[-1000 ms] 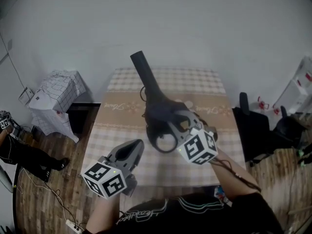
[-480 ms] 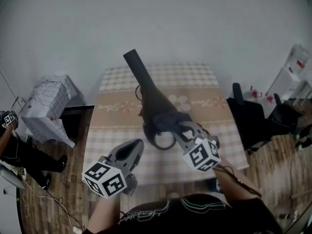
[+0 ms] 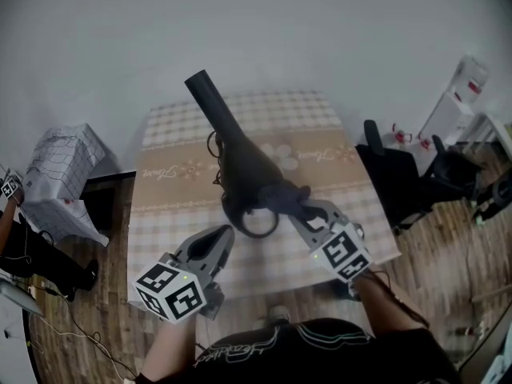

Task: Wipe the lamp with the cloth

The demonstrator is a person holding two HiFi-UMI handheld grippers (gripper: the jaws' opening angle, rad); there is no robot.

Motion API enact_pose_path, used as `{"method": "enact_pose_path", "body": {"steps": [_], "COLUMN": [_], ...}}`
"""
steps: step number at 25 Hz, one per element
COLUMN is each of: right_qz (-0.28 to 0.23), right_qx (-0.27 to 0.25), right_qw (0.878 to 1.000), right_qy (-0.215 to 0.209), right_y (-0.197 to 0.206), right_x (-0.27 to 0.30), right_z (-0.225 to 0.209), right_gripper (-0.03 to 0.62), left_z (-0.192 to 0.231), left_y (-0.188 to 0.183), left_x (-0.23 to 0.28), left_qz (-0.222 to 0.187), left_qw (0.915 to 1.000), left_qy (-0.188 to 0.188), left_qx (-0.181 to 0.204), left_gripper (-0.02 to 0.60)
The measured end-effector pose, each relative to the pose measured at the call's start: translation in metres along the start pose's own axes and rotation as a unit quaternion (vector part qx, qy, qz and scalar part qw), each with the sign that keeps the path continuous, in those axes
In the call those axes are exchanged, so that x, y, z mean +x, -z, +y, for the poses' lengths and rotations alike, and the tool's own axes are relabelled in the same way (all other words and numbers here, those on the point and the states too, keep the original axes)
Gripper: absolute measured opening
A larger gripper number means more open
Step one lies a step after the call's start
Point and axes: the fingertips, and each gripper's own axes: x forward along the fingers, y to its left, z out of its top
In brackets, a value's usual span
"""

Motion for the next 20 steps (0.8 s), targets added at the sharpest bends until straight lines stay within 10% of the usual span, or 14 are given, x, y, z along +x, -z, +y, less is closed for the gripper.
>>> {"method": "enact_pose_path", "body": {"steps": [20], "right_qz": [-0.130], "right_qx": [0.003], "right_qw": [0.991], "right_qy": [0.026], "right_y": [-0.122], "right_x": [-0.013], "right_z": [-0.133], "right_gripper": [0.057], "left_z": [-0.016], "left_y": [-0.052], "left_x": [-0.013], "left_qz": [-0.055], "left_qw": [0.9954], "left_qy": [-0.063], "left_qx": [0.048], "left_gripper": [-0.001]}}
